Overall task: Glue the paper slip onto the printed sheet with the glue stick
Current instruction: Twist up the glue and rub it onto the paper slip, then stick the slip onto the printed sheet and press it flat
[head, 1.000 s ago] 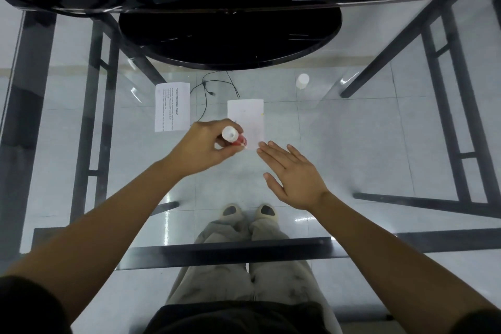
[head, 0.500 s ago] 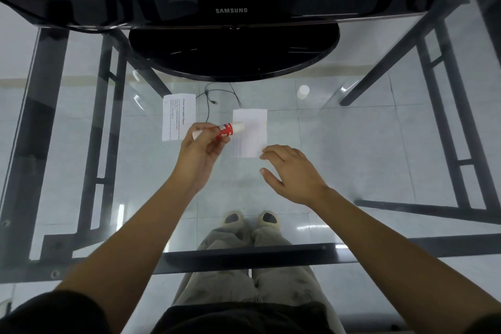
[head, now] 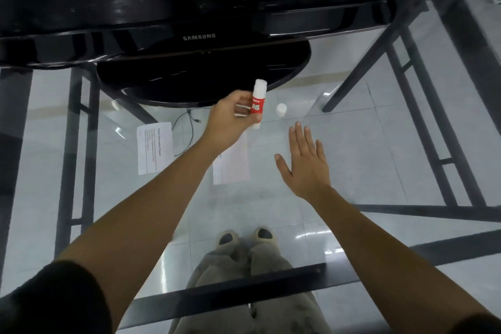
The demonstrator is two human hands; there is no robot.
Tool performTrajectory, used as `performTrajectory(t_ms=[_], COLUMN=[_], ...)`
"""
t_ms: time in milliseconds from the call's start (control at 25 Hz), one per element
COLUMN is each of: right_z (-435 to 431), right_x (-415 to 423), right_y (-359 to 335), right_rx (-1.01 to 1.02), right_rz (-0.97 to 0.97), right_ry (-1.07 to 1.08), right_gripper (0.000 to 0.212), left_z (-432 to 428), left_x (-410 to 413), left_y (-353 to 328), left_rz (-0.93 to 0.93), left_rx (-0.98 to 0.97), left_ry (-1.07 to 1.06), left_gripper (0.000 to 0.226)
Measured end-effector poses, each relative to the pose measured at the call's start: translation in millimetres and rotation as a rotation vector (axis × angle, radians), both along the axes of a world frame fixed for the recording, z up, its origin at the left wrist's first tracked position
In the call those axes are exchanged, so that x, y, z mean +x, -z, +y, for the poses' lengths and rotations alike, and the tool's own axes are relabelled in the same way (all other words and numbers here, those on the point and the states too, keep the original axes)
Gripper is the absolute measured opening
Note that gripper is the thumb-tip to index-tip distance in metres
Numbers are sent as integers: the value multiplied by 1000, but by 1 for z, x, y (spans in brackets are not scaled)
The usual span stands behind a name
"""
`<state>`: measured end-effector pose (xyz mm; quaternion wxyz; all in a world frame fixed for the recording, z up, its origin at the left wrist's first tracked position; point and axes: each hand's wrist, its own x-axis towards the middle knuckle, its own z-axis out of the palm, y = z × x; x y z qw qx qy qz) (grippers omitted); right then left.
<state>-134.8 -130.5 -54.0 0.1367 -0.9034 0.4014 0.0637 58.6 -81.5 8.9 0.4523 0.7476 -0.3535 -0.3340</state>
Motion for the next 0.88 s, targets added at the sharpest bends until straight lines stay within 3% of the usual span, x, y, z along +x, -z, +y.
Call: performTrajectory(t_ms=[120,400,560,720,880], right_z=[0,1,2,3,4], right_x=[0,1,1,3,4], right_y=[6,10,9,5,-4], right_rx=[-22,-43,-56,-56,-84], right_rz=[3,-1,-4,52,143], right_ry=[11,26,26,7,-24], right_gripper=[72,73,73,73,69], left_z=[-25,-33,-33,-22,24], left_x=[1,4,5,8,21], left_y=[13,35,40,34,20], left_rz=[-165,-271,-287,-290,-469], left_rx=[-58,-124,-121,-54,-4], left_ry=[38,98,114,136,173], left_gripper=[30,27,32,52,54])
